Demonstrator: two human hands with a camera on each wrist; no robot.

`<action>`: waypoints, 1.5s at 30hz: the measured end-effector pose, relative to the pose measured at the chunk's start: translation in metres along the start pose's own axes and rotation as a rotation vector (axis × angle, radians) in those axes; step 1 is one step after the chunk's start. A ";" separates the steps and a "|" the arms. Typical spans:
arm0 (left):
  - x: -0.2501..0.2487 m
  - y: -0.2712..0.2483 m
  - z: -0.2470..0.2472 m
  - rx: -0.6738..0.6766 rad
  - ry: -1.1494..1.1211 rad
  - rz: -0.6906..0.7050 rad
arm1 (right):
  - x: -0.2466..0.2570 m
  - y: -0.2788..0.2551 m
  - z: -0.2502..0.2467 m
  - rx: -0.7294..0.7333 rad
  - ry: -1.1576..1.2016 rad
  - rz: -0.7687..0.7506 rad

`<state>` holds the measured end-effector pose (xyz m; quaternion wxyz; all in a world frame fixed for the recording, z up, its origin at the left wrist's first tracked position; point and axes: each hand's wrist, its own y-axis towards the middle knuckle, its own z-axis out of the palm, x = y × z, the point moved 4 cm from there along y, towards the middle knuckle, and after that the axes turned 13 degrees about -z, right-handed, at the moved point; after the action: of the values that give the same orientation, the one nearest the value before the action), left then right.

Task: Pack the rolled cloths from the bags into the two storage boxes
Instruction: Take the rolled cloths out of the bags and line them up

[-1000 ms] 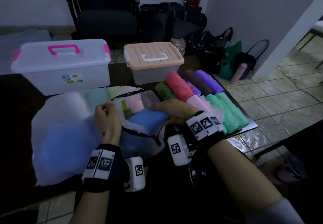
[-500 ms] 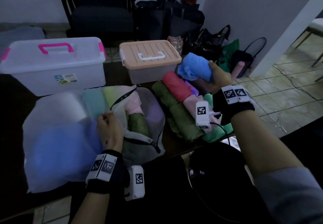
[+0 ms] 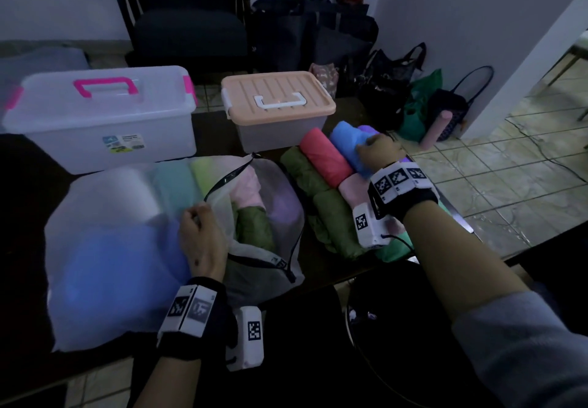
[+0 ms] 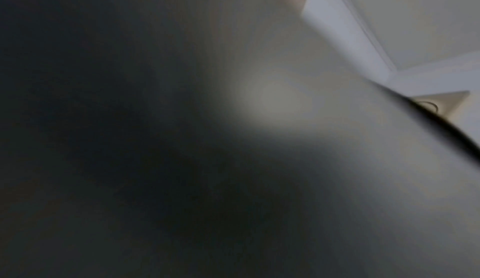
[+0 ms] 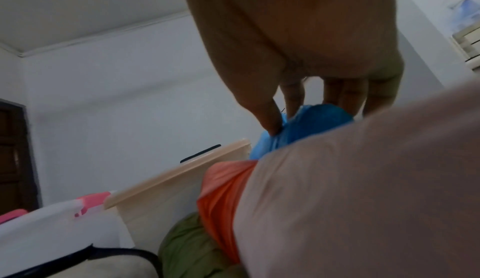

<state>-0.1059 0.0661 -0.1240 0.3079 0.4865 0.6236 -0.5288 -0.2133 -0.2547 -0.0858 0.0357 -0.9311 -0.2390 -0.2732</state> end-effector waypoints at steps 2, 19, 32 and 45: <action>0.000 -0.001 0.000 0.006 0.013 0.009 | 0.000 -0.001 0.001 0.055 -0.110 0.011; 0.003 -0.008 -0.004 0.036 0.026 0.066 | 0.088 -0.111 0.020 0.408 0.352 -0.314; 0.005 -0.010 -0.010 0.091 -0.044 0.008 | 0.085 -0.177 0.099 0.675 0.425 -0.082; 0.006 -0.008 -0.011 0.061 -0.031 0.017 | 0.058 -0.126 -0.015 -0.032 0.518 -0.269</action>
<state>-0.1140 0.0785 -0.1240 0.3072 0.4928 0.5980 -0.5524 -0.2367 -0.1216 -0.0506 0.0444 -0.7909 -0.3387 -0.5077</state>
